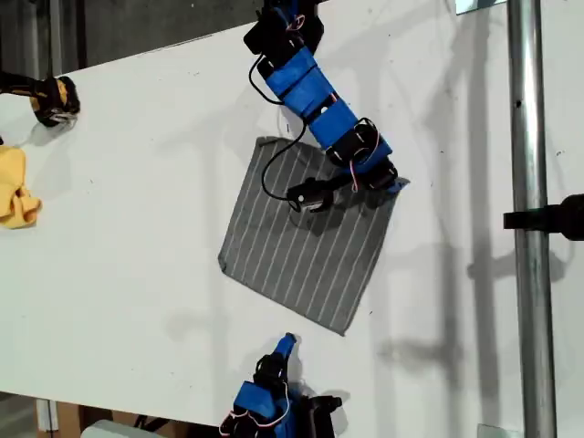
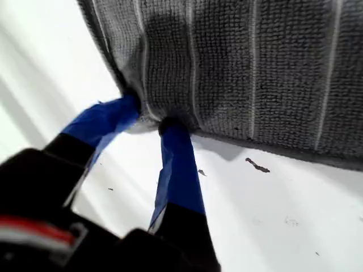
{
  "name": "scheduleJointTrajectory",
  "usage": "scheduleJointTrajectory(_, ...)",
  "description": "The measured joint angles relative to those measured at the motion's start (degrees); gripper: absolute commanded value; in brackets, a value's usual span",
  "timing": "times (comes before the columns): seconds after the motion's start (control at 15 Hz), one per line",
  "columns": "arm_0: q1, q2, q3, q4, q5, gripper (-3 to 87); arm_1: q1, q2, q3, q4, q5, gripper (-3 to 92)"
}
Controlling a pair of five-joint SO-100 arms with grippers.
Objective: Grasp corners of a towel and fold twice.
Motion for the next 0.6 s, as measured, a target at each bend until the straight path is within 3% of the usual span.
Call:
scheduleJointTrajectory(0.4,0.0,0.0,0.0,0.0,0.0,-0.9,0.1,0.4,0.4,1.1,1.2,-0.2)
scheduleJointTrajectory(0.6,0.0,0.0,0.0,0.0,0.1,-0.9,-0.1,2.5,0.0,6.3,1.2,-0.2)
